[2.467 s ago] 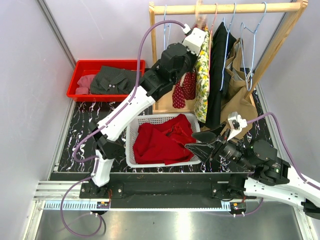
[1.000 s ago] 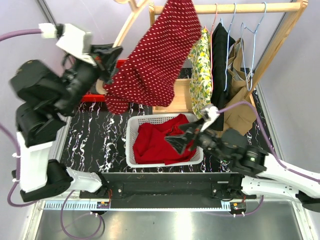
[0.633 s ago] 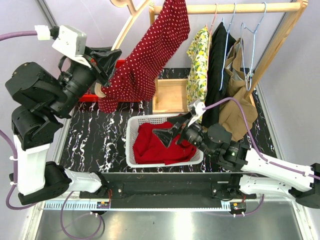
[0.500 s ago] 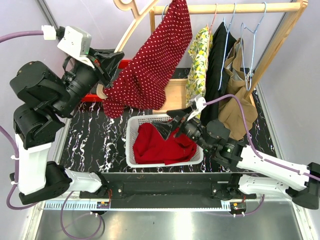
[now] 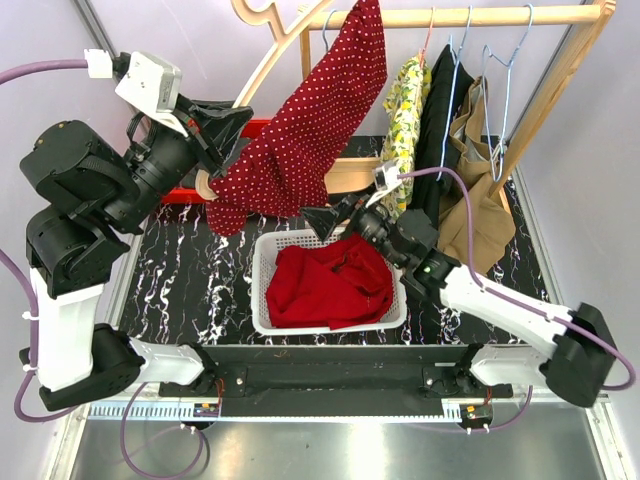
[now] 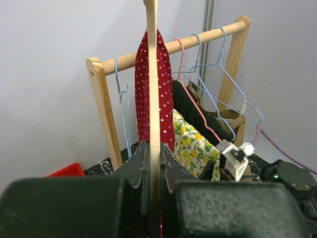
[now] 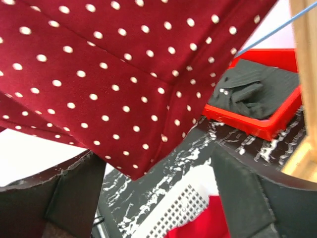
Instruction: Remove the skirt from the hanger
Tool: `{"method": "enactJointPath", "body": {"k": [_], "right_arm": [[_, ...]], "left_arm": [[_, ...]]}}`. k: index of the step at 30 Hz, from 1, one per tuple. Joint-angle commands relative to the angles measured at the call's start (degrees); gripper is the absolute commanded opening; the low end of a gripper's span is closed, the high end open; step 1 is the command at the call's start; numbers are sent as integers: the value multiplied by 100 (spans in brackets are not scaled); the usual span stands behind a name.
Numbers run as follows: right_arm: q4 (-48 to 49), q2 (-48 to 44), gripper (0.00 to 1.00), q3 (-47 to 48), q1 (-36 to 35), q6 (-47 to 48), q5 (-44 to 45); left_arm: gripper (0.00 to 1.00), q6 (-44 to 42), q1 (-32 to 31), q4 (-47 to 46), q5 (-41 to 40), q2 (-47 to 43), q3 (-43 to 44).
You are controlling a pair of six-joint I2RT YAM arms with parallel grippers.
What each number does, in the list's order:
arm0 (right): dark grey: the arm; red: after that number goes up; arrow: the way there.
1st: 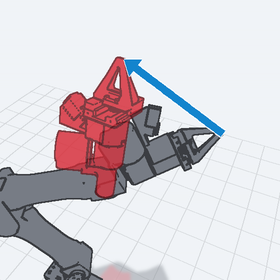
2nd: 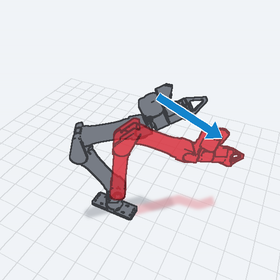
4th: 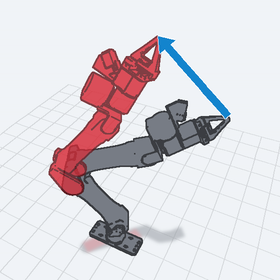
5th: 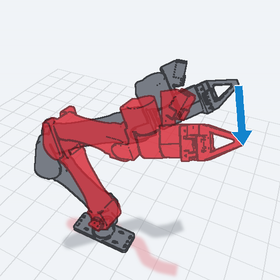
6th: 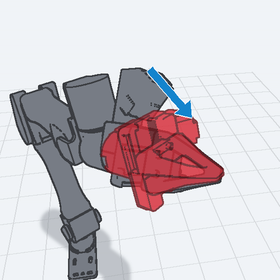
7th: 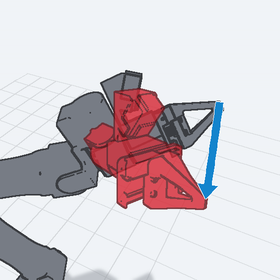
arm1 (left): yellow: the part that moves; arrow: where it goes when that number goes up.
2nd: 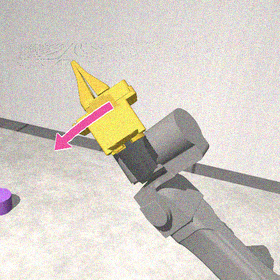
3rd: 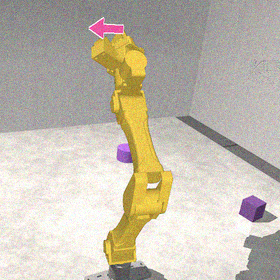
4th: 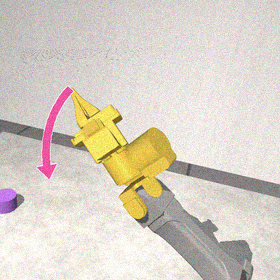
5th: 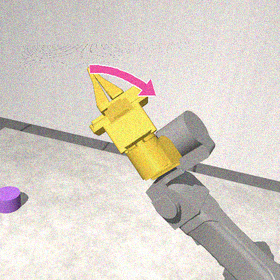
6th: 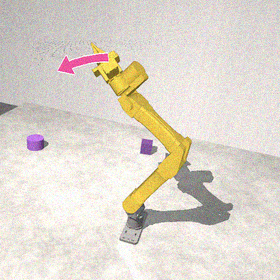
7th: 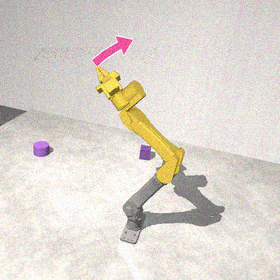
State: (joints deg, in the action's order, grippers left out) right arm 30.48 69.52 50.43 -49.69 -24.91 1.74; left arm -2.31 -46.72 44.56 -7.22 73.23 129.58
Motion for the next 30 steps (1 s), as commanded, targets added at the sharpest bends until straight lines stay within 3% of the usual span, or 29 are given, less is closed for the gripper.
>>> {"method": "enactJointPath", "body": {"k": [1, 5, 8, 9, 11, 12, 14, 17, 23, 27, 30], "right_arm": [[1126, 457, 87, 413, 179, -611, -858], [1399, 765, 77, 686, 214, -840, -1175], [1478, 722, 57, 757, 232, -954, -1491], [1478, 582, 44, 749, 232, -963, -1570], [1321, 353, 29, 749, 241, -972, -1755], [1216, 74, 11, 783, 232, -972, -1799], [770, -244, 0, 871, 232, -929, -1852], [-3, -842, 0, 1248, 232, -727, -2037], [-1813, -1476, 0, 3040, 232, -182, -2511], [-2458, -1678, 0, 4182, 232, -58, -2810], [-2819, -1792, 0, 4474, 232, 12, -2898]], "left_arm": [[0, 134, 66, -544, 230, -143, 103], [0, 160, 102, -536, 257, -151, 103], [0, 152, 145, -536, 248, -195, 15], [0, 151, 163, -527, 230, -204, -11], [0, 143, 172, -536, 204, -230, -108], [0, 134, 189, -536, 195, -239, -178], [0, 125, 198, -544, 142, -239, -266], [0, 134, 216, -553, 107, -248, -556], [0, 99, 216, -641, -7, -239, -1171], [0, 90, 216, -694, -112, -160, -1312], [0, 107, 216, -711, -192, -72, -1312]]}}
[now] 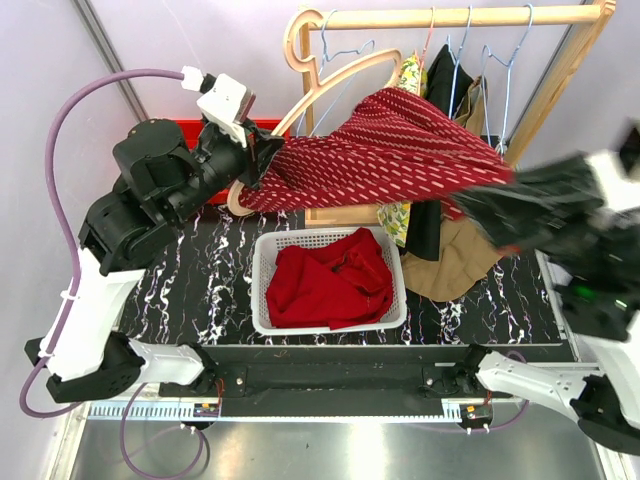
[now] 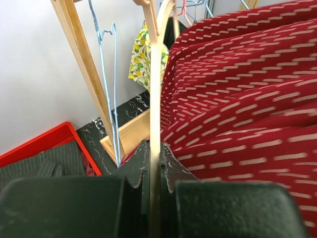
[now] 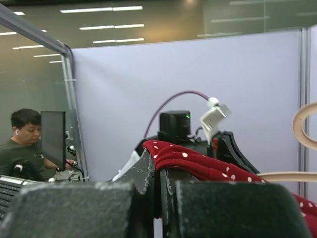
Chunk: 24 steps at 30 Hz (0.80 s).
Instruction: Remove the skirt from the hanger
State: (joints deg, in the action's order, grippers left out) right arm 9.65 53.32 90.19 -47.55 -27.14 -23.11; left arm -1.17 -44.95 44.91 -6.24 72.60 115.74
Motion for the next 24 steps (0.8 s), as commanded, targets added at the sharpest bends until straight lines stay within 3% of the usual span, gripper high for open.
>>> {"method": "enactJointPath", "body": {"k": [1, 11, 24], "right_arm": [[-902, -208, 0, 508, 18, 279, -396], [-1606, -972, 0, 665, 26, 946, 79], [-1906, -797, 0, 289, 18, 754, 27]], "left_arm": [[0, 3, 39, -772, -281, 43, 80], [0, 3, 39, -773, -431, 88, 10], [0, 99, 30, -922, -676, 684, 537]]}}
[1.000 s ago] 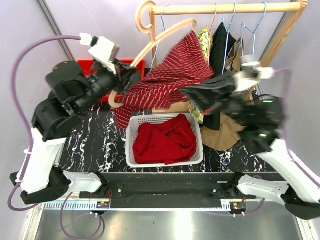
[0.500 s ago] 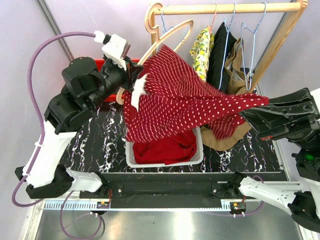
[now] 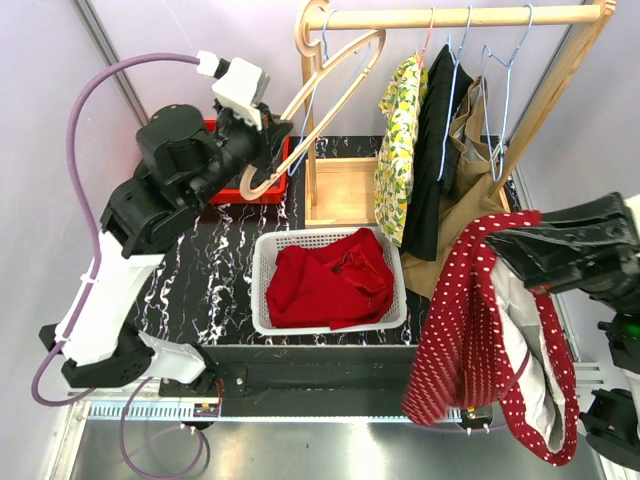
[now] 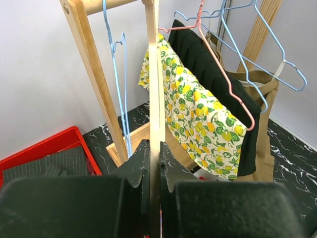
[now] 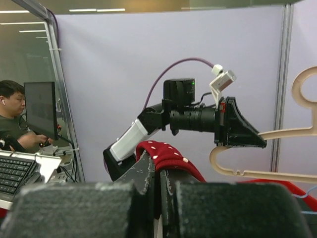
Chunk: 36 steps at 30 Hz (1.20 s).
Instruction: Remove the skirt from the hanger
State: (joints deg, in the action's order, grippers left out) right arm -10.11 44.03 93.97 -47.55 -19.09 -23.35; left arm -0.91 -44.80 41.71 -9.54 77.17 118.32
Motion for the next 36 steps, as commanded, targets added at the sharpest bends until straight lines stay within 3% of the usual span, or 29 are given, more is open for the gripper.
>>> {"method": "enactJointPath", "body": {"k": [1, 17, 23, 29, 36], "right_arm": [[123, 149, 0, -107, 18, -94, 33], [1520, 1880, 0, 895, 18, -525, -662], [1538, 1961, 0, -149, 18, -368, -390], [1354, 1731, 0, -1619, 18, 273, 602], [1309, 2513, 0, -329, 18, 476, 279]], "left_arm": [[0, 221, 15, -603, -347, 290, 305], [0, 776, 15, -744, -777, 1687, 1290], [0, 724, 32, -893, -848, 2179, 1641], [0, 697, 129, -1007, -865, 2688, 1966], [0, 697, 252, -1051, -901, 2769, 2002]]}}
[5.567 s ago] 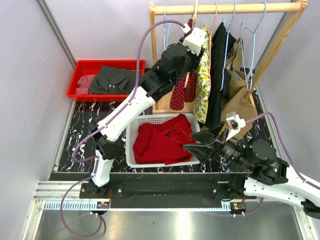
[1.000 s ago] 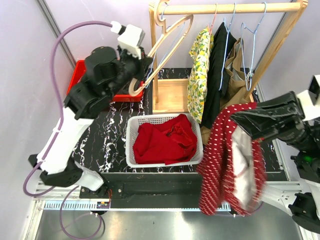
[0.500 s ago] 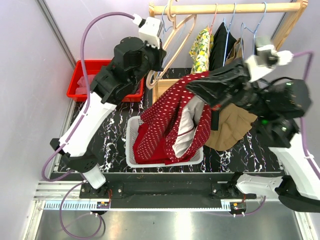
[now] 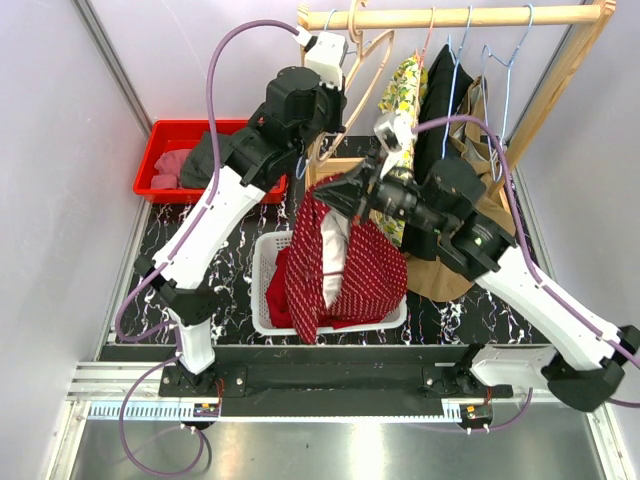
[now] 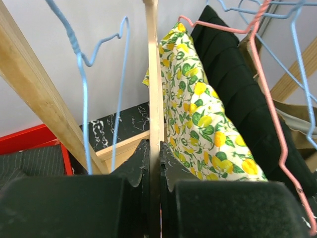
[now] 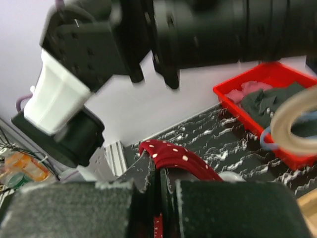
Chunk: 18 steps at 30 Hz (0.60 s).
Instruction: Remove the skirt from the hanger
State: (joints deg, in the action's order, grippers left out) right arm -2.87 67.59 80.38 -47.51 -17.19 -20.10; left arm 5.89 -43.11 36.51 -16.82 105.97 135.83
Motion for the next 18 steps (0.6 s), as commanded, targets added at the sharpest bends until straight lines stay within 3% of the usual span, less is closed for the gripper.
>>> {"method": "enactJointPath", "body": {"k": [1, 5, 9, 18], "right_arm": [[630, 367, 0, 1407, 13, 278, -125], [858, 860, 0, 1920, 13, 76, -547], [1078, 984, 0, 1693, 13, -74, -600], [851, -553, 0, -1707, 13, -407, -4]], "left_arm": [[0, 9, 101, -522, -164, -121, 225], [0, 0, 110, -514, -164, -130, 198], [0, 44, 101, -470, -155, -165, 119], [0, 52, 110, -417, -67, -288, 14]]}}
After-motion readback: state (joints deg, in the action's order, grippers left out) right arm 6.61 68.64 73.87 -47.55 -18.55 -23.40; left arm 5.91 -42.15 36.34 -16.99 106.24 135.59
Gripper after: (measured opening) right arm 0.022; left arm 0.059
